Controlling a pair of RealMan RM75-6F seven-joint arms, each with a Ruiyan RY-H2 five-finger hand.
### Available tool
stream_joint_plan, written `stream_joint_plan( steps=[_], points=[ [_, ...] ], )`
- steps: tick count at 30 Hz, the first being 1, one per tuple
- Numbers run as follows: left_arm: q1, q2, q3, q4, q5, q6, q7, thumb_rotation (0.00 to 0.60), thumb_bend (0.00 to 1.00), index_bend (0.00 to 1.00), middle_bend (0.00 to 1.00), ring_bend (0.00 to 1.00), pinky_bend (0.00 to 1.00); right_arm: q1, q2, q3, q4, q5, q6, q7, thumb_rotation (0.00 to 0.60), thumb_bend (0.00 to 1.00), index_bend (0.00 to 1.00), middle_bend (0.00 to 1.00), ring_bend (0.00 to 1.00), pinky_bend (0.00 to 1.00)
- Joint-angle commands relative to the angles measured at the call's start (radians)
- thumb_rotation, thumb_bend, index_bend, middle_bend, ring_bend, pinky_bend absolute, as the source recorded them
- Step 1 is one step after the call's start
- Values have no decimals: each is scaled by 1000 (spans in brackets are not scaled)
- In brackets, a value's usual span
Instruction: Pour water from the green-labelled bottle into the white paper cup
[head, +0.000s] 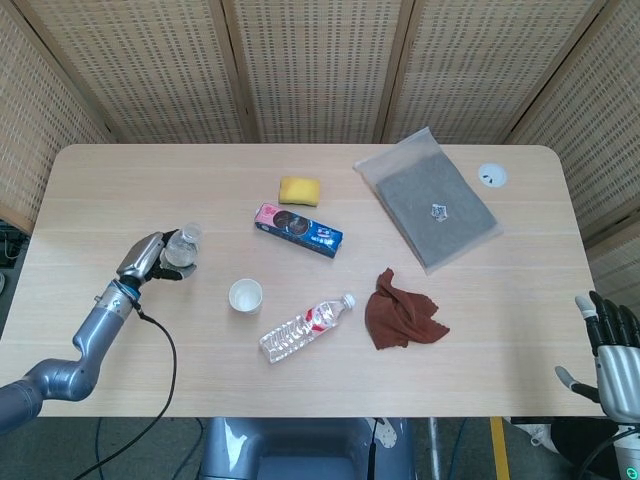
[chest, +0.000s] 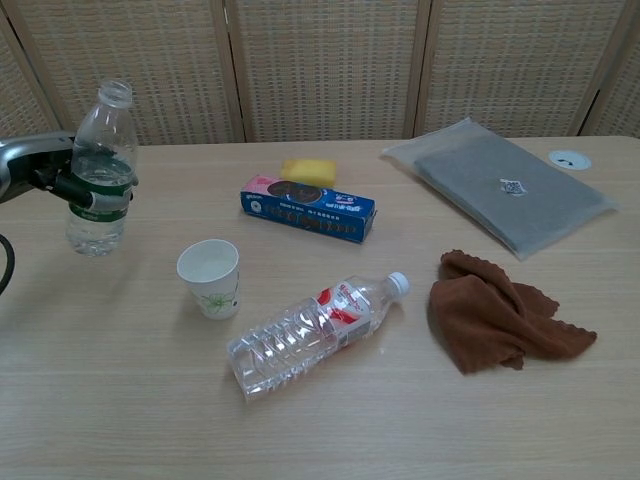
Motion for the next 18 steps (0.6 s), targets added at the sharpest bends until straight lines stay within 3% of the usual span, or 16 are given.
stream_joint_plan(
  steps=[1,12,18],
  points=[
    [26,-75,-17,98,102,41,-187,600,500,578,485,324,351,0,-1,0,0,1,-1,-2,600,0,0,0,0,0],
    [38,-198,3,235,148,65,-488,600,481,578,460,324,334,3,-3,-1,4,5,-9,-2,600,0,0,0,0,0],
    [41,-238,14,299,160,76,-547,600,472,578,446,324,314,4,-4,0,5,7,-11,-3,600,0,0,0,0,0]
  ],
)
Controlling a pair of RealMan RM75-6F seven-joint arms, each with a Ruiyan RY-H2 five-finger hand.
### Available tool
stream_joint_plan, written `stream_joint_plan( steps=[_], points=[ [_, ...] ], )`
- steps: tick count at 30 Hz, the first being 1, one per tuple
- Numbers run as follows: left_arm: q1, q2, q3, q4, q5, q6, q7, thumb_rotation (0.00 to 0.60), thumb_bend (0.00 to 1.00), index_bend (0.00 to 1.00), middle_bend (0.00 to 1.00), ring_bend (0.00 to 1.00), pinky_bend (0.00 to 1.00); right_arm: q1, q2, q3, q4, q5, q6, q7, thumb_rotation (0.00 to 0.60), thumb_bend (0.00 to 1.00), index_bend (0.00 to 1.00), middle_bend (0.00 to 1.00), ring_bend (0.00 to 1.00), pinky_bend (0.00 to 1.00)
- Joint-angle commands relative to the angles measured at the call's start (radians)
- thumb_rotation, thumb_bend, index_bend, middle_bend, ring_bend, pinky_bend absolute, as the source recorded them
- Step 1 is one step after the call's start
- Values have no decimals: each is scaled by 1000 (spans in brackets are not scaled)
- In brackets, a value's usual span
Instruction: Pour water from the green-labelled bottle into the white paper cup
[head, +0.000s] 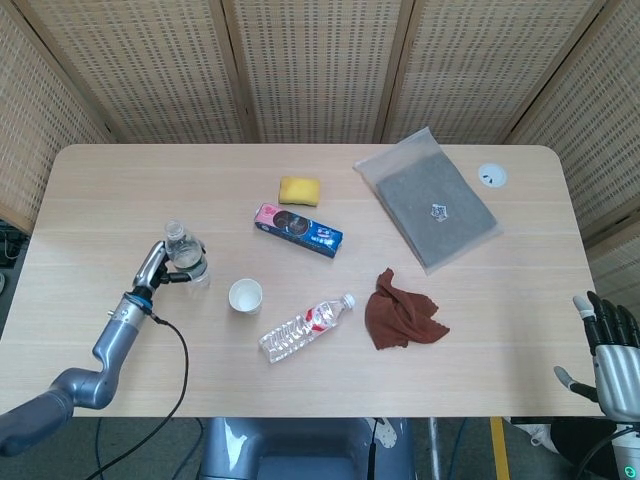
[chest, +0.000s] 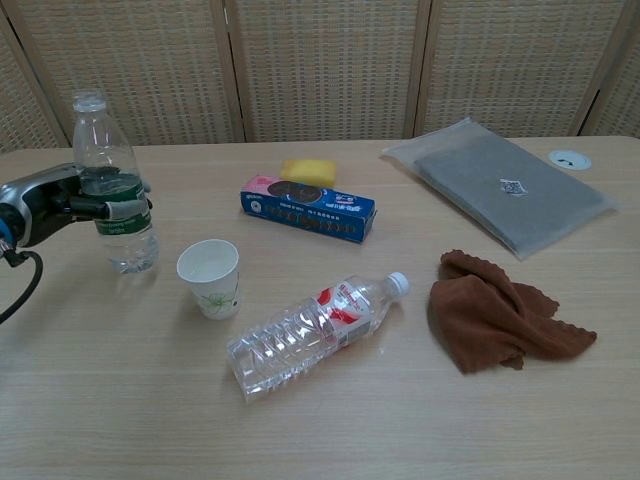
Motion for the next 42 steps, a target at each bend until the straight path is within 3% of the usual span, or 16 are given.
stream_joint_plan(
  steps=[1,13,20,26,30,35,38,42],
  points=[
    [5,-25,11,34,12,7,-41,600,470,578,444,324,310,1,-1,0,1,1,-2,0,600,0,0,0,0,0],
    [18,-113,43,161,51,77,-103,600,410,538,434,324,296,4,-4,-3,0,0,-7,-9,600,0,0,0,0,0],
    [23,-141,70,212,87,129,-115,600,318,323,248,249,223,2,0,-2,-1,0,-4,-1,600,0,0,0,0,0],
    [27,-156,76,225,82,121,-146,600,317,132,182,191,195,1,4,-2,-2,-1,-3,7,600,0,0,0,0,0],
    [26,-152,80,227,83,116,-162,600,309,94,170,183,194,1,5,-2,-3,-1,-2,10,600,0,0,0,0,0],
    [31,-140,95,225,98,126,-180,600,174,2,92,109,162,0,6,-2,-4,-4,2,10,600,0,0,0,0,0],
    [40,-126,108,216,111,142,-202,600,98,0,17,31,120,-1,8,-2,-6,-5,5,13,600,0,0,0,0,0],
    [55,-97,133,199,134,165,-227,600,65,0,0,0,62,-5,12,-4,-9,-12,12,20,600,0,0,0,0,0]
  ],
)
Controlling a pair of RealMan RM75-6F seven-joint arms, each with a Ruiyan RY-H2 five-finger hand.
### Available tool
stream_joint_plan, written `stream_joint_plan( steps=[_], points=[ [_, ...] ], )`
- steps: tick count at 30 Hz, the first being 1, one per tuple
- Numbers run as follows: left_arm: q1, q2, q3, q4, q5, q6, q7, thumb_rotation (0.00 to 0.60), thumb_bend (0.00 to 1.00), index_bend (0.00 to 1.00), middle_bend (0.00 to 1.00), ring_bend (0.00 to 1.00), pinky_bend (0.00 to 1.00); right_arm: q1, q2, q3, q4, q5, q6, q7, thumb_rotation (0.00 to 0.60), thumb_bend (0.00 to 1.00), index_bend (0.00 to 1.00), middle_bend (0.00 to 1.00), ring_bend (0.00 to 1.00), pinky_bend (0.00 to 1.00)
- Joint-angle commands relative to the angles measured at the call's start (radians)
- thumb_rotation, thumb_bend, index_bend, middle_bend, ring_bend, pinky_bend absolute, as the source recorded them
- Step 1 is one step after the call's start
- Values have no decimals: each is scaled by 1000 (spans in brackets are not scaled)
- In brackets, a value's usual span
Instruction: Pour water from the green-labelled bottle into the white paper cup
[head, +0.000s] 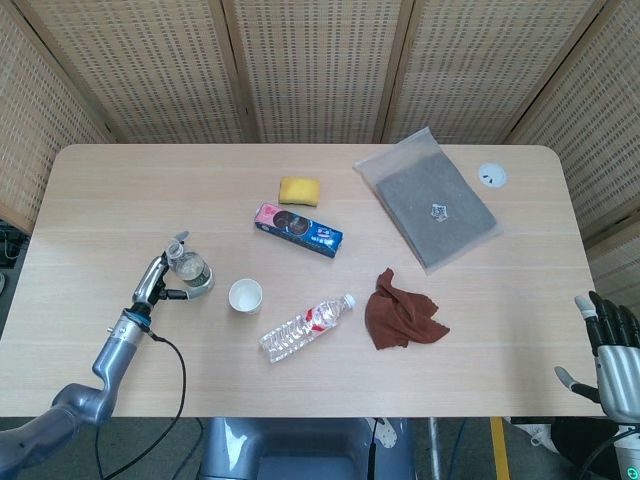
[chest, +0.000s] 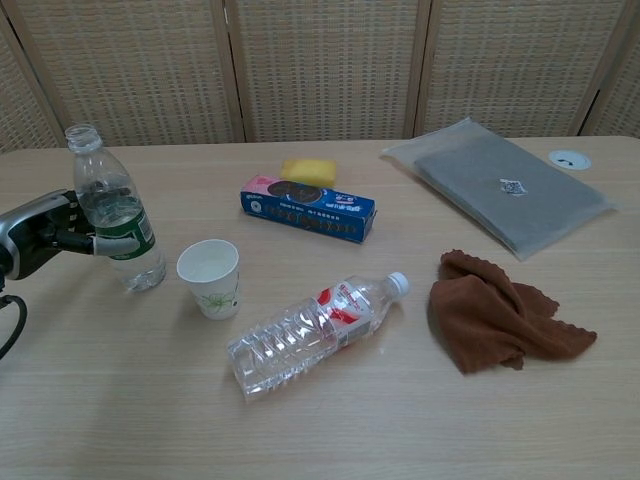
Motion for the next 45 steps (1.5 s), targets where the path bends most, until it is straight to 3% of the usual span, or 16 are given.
stream_joint_plan(
  steps=[1,9,19,25,29,31,34,37,45],
  points=[
    [12,21,18,-12,17,19,-7,600,62,0,0,0,49,-2,2,-1,-2,-4,4,3,600,0,0,0,0,0],
    [45,106,44,-91,36,71,52,600,44,0,0,0,0,-8,9,-6,-10,-25,23,11,600,0,0,0,0,0],
    [125,309,58,-255,37,191,220,600,63,0,0,0,0,-26,26,-16,-25,-60,63,36,600,0,0,0,0,0],
    [229,426,28,-384,-9,367,499,600,169,0,0,0,0,-32,36,-16,-29,-64,75,52,600,0,0,0,0,0],
    [329,518,5,-597,-85,514,889,600,180,0,0,0,0,-33,37,-13,-25,-61,77,55,600,0,0,0,0,0],
    [398,586,18,-789,-111,594,1032,600,181,0,0,0,0,-32,34,-10,-20,-60,78,47,600,0,0,0,0,0],
    [439,648,38,-937,-106,635,1139,600,181,0,0,0,0,-34,34,-10,-20,-62,83,52,600,0,0,0,0,0],
    [470,674,52,-1012,-86,671,1186,600,180,0,0,0,0,-38,38,-9,-19,-65,90,65,600,0,0,0,0,0],
    [495,666,72,-1020,-27,677,1214,600,180,0,0,0,0,-39,42,-8,-16,-64,91,79,600,0,0,0,0,0]
  ],
)
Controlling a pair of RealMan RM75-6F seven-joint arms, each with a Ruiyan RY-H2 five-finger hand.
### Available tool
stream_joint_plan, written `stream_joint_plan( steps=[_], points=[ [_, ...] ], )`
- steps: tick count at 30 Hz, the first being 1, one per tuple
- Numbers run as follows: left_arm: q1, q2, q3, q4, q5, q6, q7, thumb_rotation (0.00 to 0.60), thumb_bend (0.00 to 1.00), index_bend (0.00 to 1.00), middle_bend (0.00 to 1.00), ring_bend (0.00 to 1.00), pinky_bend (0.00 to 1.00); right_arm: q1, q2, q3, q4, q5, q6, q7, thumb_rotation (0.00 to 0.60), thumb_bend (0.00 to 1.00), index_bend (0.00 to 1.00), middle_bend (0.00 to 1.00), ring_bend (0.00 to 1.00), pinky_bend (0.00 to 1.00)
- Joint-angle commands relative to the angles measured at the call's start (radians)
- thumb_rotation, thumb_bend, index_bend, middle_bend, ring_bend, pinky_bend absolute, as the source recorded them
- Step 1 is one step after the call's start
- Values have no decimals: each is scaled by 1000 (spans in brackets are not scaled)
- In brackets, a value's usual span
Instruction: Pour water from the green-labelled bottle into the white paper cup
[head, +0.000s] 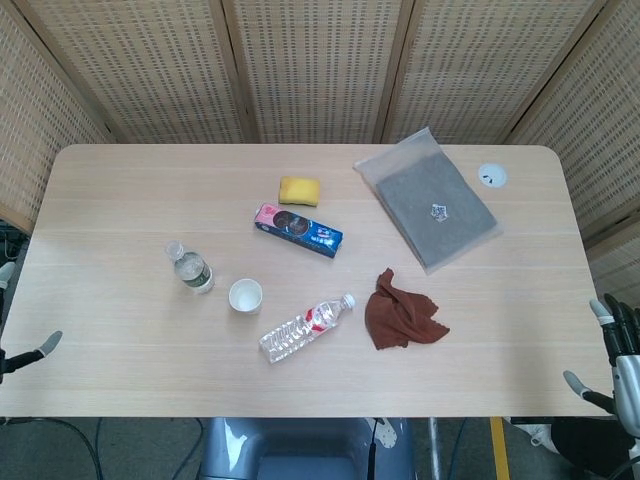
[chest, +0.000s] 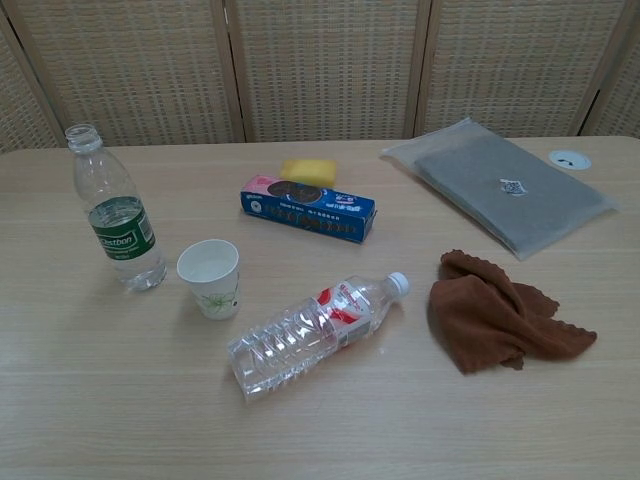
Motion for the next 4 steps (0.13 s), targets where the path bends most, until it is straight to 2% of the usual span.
stream_joint_plan(
  steps=[1,4],
  points=[
    [1,-16,7,19,27,-5,19,600,180,0,0,0,0,0,0,1,1,1,-1,1,600,0,0,0,0,0],
    [1,-24,4,26,34,-13,29,600,180,0,0,0,0,0,1,3,1,6,-2,2,600,0,0,0,0,0]
  ],
)
